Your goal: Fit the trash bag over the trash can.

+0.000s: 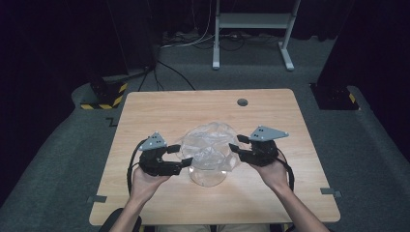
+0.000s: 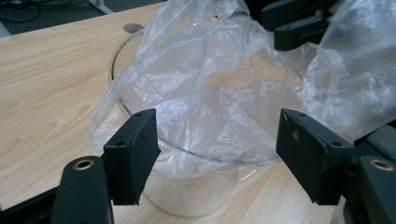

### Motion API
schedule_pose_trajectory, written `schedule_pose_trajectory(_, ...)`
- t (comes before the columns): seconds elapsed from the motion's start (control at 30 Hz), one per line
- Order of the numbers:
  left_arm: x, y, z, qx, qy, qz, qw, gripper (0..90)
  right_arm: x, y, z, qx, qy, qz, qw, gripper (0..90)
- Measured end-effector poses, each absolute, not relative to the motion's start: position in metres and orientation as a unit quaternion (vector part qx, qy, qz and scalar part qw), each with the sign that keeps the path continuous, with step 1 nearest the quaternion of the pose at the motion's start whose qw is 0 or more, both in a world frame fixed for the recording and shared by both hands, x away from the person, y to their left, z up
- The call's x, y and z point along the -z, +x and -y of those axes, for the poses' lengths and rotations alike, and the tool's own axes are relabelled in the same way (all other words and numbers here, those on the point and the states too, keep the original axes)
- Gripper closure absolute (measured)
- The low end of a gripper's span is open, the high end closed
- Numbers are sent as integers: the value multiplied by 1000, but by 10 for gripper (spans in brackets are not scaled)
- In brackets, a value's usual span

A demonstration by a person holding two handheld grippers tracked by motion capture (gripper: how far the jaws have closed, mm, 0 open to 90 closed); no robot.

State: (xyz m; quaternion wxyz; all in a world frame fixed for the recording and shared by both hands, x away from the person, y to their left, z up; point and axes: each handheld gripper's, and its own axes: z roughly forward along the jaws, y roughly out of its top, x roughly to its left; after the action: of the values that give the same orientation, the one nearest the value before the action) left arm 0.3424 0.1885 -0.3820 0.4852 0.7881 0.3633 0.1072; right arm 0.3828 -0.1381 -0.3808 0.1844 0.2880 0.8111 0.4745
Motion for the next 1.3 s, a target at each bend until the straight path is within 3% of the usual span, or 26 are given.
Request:
schedule_pose_trajectory(0.3,386,344,-182,-116,800,-370,458,306,371,374,135,-492,271,-807,182,531)
schedule_pose_trajectory(0.47,387,343,-186,-128,795,-378,457,452,371,373,131,-495,255,-815,159,548)
schedule_pose_trajectory(0.87,380,338,-189,-134,803,-363,454,808,379,368,125,-465,216,-844,155,896)
schedule_pose_trajectory(1.03,381,338,-190,-133,807,-355,452,871,382,367,126,-462,215,-846,155,897)
schedule_pose_trajectory(1.17,382,338,-190,-133,807,-354,454,880,379,366,129,-479,228,-834,149,770)
schedule_pose_trajectory(1.3,381,339,-190,-131,809,-352,453,884,374,364,131,-498,234,-822,144,706)
